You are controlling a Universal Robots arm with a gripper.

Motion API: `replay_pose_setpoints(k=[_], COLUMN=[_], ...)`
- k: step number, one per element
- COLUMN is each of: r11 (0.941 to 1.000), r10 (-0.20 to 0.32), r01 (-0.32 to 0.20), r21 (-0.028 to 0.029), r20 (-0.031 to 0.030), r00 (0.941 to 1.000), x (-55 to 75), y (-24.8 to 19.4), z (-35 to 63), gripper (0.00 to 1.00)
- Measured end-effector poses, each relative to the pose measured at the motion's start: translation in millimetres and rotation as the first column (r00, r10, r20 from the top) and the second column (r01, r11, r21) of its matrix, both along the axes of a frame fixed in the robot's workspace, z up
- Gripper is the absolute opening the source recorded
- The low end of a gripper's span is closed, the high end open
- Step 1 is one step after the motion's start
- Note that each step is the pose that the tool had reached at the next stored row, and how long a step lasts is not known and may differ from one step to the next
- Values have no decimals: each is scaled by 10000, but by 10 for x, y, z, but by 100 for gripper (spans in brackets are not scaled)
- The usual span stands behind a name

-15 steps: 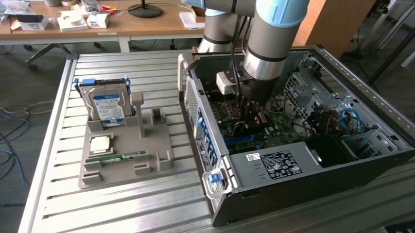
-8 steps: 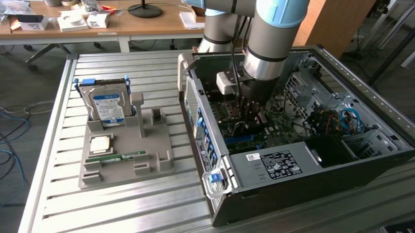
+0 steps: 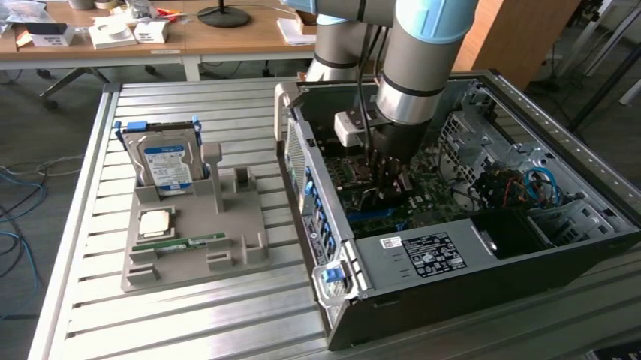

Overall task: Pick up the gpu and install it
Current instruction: 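Insert the gpu into the slot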

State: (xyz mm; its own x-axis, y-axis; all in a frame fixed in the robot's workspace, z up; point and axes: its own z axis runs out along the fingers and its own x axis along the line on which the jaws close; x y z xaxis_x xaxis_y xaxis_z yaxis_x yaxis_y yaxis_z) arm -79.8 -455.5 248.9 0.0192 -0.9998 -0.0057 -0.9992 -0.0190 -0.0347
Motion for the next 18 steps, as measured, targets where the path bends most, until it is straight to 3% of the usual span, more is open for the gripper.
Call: replay_pose_setpoints(k=[18], r11=[9998], r10=[-219], r01=[219], r21=[0], r20=[0], r00=[9998], x=[0], y=[-6], z=[-19], gripper=[26])
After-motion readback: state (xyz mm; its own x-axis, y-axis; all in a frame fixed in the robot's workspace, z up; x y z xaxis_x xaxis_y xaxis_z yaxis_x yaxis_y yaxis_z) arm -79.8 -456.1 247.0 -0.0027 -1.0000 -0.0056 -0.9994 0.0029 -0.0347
